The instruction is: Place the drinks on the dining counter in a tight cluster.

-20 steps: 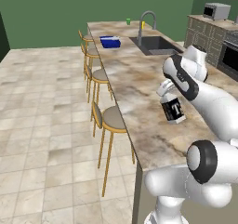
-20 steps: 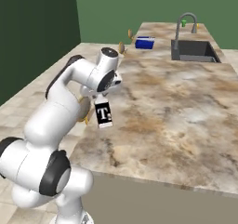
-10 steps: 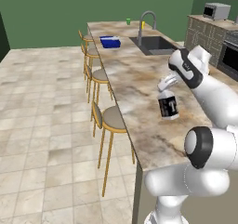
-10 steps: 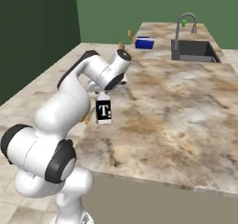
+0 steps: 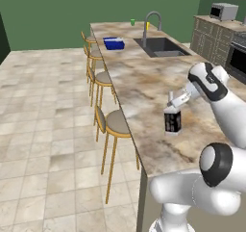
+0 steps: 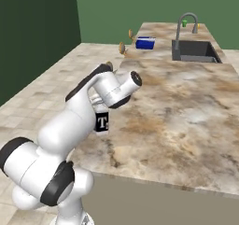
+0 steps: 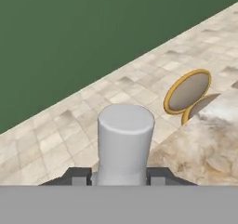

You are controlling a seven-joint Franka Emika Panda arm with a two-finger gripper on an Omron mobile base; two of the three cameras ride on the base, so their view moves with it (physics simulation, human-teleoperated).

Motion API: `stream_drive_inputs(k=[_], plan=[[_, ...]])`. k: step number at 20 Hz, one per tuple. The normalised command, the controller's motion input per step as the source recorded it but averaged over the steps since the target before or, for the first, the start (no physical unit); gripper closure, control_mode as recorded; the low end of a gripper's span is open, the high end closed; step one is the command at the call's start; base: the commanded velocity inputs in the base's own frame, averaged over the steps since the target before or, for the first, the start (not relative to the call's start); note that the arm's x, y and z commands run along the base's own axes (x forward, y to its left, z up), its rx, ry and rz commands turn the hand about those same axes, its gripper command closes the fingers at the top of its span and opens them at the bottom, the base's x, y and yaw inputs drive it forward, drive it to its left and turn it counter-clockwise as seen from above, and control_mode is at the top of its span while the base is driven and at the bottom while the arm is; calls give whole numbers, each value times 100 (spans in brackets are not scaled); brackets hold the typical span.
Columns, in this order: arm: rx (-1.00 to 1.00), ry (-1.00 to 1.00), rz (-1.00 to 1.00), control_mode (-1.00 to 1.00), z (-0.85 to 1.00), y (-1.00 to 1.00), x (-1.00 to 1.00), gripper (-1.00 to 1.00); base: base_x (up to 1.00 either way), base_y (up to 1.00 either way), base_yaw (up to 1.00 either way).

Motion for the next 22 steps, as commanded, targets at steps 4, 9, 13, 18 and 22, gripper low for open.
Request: stream_drive_inputs(k=[4, 9, 13, 18, 22], plan=[[0, -32, 20, -100, 0, 0, 0, 100, 0, 0, 0], [0, -27, 14, -100, 0, 0, 0, 100, 0, 0, 0], [0, -16, 14, -100, 0, 0, 0, 100, 0, 0, 0], [0, -5, 13, -100, 0, 0, 0, 100, 0, 0, 0], [0, 6, 8, -100, -17, 1, 4, 100, 0, 0, 0]])
